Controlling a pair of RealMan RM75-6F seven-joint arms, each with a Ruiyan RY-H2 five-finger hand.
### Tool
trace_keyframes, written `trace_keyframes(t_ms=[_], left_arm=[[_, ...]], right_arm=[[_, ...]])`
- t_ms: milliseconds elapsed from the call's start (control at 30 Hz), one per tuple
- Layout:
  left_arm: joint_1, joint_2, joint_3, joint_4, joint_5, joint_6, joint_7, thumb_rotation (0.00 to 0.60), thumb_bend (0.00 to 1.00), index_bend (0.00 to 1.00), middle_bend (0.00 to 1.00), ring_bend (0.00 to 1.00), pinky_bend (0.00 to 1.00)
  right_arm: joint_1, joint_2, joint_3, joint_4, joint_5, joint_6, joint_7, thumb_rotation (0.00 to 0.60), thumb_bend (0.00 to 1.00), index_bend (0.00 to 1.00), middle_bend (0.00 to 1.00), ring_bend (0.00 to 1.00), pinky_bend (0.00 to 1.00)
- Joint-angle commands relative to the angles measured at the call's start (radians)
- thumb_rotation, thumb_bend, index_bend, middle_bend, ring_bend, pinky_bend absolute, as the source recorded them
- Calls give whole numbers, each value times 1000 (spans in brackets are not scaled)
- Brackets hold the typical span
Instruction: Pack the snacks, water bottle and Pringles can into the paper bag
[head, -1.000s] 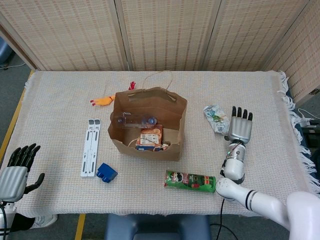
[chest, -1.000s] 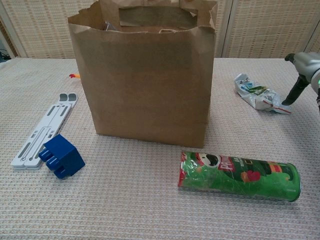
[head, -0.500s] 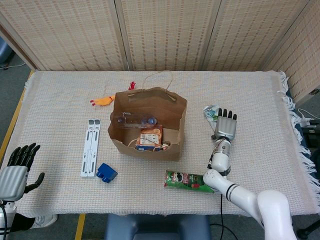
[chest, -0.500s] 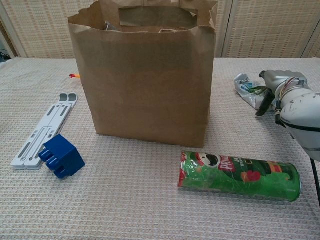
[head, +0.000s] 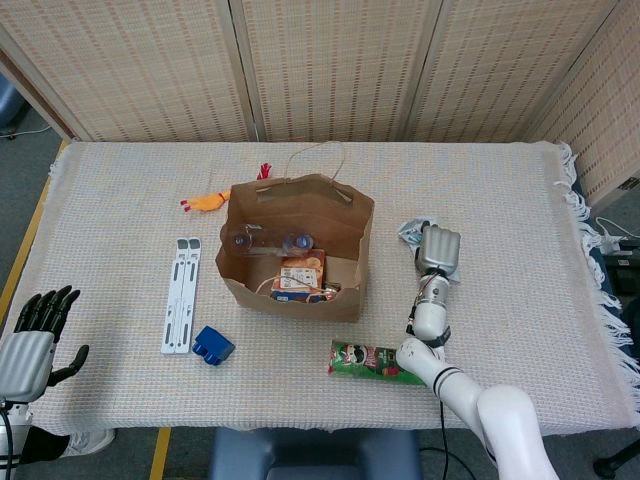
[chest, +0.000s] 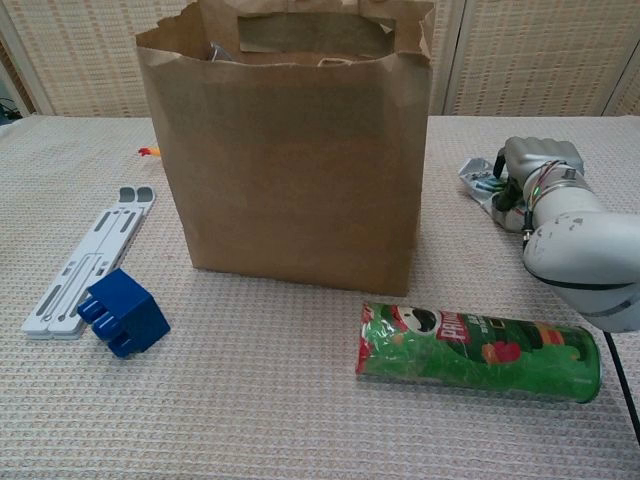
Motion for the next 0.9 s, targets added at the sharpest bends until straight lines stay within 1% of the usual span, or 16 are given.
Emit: trace_keyframes(t_ms=[33, 133, 233, 300, 433, 567, 667, 767, 900], left_arm=[[0, 1, 0, 0, 1, 0, -2, 600, 371, 20, 0, 0, 0], [0, 2, 1, -1, 2, 0, -3, 600, 371, 22, 0, 0, 0], [0, 3, 3, -1, 5, 0, -6, 600, 371, 22, 0, 0, 0], [0, 4, 4, 1, 8, 2, -8, 600, 371, 22, 0, 0, 0], [2, 4, 6, 3, 14, 6, -10, 600, 370, 22, 0, 0, 0], [4, 2, 7, 3, 16, 10, -6, 600, 371, 22, 0, 0, 0], [5, 0, 7, 1, 15, 12, 3, 600, 371, 22, 0, 0, 0], [6, -2, 5, -2, 12, 15, 14, 600, 371, 22, 0, 0, 0], [7, -5, 3, -6, 7, 16, 25, 600, 372, 22, 0, 0, 0]], right_arm=[[-19, 21, 0, -45, -56, 49, 49, 600, 461, 727, 559, 610, 763], [-49, 81, 9, -163, -101, 132, 77, 600, 462, 729, 561, 611, 763], [-96, 180, 24, -353, -146, 244, 84, 600, 463, 730, 561, 610, 763], [-133, 267, 42, -509, -166, 321, 62, 600, 463, 731, 563, 610, 763], [-199, 444, 105, -825, -187, 457, 8, 600, 464, 732, 563, 610, 763], [-246, 584, 159, -1053, -224, 542, -13, 600, 464, 732, 564, 610, 763], [-267, 666, 187, -1173, -266, 578, -16, 600, 464, 732, 564, 611, 763], [-269, 727, 208, -1264, -301, 591, -24, 600, 464, 732, 564, 610, 763], [-249, 774, 216, -1349, -324, 586, -60, 600, 464, 732, 564, 610, 763]])
